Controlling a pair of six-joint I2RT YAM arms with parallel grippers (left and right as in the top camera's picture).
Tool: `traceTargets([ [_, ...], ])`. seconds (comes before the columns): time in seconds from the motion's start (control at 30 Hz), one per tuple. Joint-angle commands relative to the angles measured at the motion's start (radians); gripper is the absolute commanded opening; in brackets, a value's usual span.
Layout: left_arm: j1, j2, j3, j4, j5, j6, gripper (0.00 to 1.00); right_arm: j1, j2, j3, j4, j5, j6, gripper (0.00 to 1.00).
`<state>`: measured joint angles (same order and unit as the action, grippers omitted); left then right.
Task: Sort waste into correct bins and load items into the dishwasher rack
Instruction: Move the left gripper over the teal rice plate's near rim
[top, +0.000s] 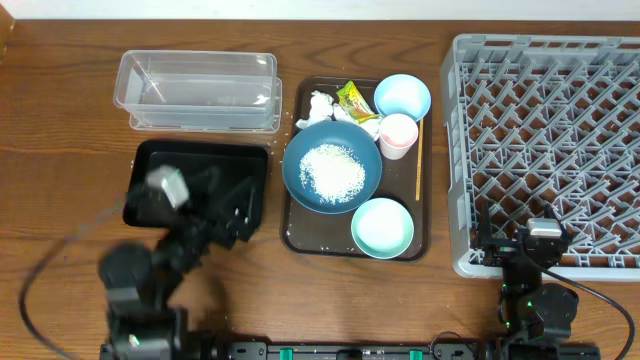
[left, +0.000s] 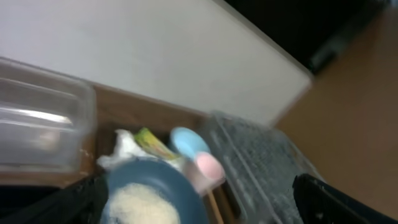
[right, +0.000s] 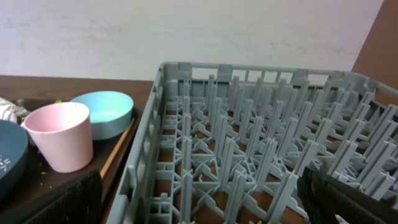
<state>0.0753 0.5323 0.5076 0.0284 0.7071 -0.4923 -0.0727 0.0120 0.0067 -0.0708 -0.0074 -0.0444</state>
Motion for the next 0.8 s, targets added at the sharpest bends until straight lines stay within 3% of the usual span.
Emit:
traceTargets([
  [0.0, 0.004, 0.212, 0.185, -0.038, 0.327, 0.106, 0.97, -0.018, -0.005, -0.002, -0.004, 0.000, 0.006, 0.99],
  [0.13, 0.004, 0.400, 0.277, 0.045, 0.532, 0.035, 0.97, -0.018, -0.005, -0.002, -0.004, 0.000, 0.006, 0.99],
  [0.37, -0.051, 0.583, 0.280, 0.367, 0.612, -0.146, 0.97, -0.018, -0.005, -0.002, -0.004, 0.000, 0.006, 0.99],
  [0.63, -0.196, 0.748, 0.395, 0.370, 0.639, -0.137, 0.97, -0.018, -0.005, -0.002, -0.004, 0.000, 0.006, 0.99],
  [0.77, -0.209, 0.798, 0.417, 0.367, 0.566, -0.012, 0.97, -0.018, -0.005, -0.002, -0.004, 0.000, 0.006, 0.99],
])
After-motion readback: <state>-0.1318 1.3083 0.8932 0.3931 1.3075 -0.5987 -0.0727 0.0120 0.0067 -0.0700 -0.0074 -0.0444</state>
